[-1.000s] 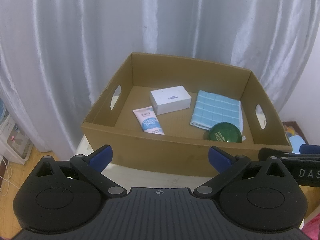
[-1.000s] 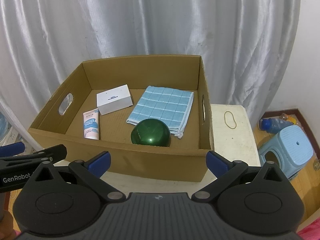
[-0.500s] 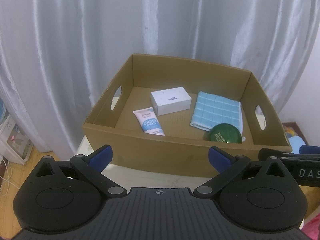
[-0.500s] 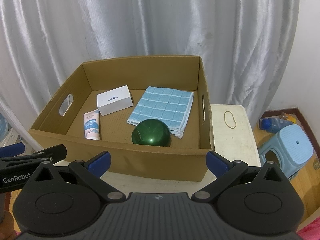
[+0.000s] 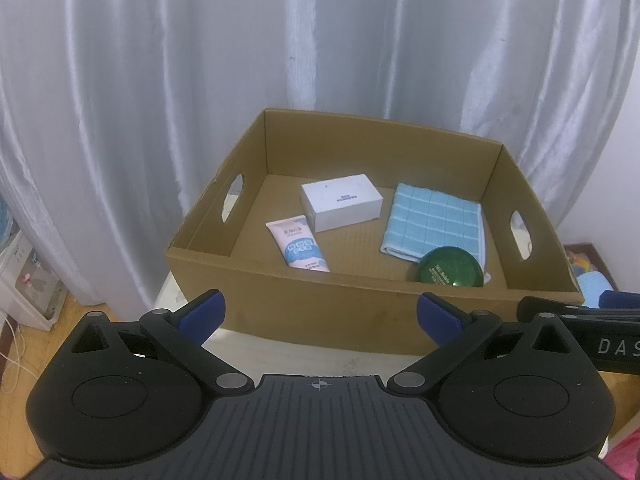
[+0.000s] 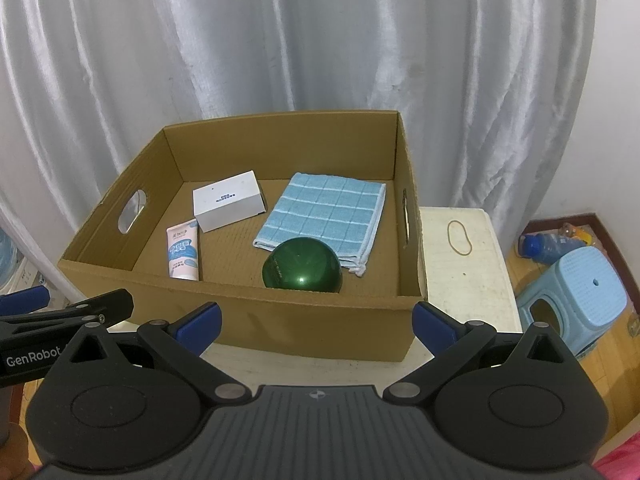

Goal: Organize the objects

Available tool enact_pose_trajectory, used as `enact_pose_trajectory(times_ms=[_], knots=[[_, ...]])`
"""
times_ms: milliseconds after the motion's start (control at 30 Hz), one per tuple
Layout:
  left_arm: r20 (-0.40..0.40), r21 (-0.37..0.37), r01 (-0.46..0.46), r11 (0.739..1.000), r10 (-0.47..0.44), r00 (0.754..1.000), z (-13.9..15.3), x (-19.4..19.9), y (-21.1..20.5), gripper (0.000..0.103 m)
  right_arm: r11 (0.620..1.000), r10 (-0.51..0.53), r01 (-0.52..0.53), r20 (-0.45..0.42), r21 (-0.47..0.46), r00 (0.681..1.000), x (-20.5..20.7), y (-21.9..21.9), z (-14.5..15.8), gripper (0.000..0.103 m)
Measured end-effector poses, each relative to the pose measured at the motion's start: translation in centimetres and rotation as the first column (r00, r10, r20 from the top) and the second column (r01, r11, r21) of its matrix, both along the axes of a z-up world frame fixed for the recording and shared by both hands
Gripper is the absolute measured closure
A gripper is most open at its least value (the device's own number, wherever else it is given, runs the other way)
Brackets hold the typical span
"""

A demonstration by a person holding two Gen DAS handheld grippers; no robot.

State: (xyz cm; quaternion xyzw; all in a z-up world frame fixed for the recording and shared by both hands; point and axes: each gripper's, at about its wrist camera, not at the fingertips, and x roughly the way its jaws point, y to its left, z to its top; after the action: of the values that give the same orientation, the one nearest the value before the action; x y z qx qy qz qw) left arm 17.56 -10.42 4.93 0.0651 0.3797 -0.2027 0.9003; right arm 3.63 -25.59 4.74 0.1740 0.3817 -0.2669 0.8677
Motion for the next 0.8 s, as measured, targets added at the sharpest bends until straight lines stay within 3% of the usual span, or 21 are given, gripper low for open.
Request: enact_pose_trajectory(times_ms=[800], knots=[[0.003,0.002,-0.001,1.0,0.001,1.0,0.28,-0.13,0.06,0.001,1.0,-0.012,0.012,0.006,0.01,1.0,-0.28,0.05,-0.09,0.0]])
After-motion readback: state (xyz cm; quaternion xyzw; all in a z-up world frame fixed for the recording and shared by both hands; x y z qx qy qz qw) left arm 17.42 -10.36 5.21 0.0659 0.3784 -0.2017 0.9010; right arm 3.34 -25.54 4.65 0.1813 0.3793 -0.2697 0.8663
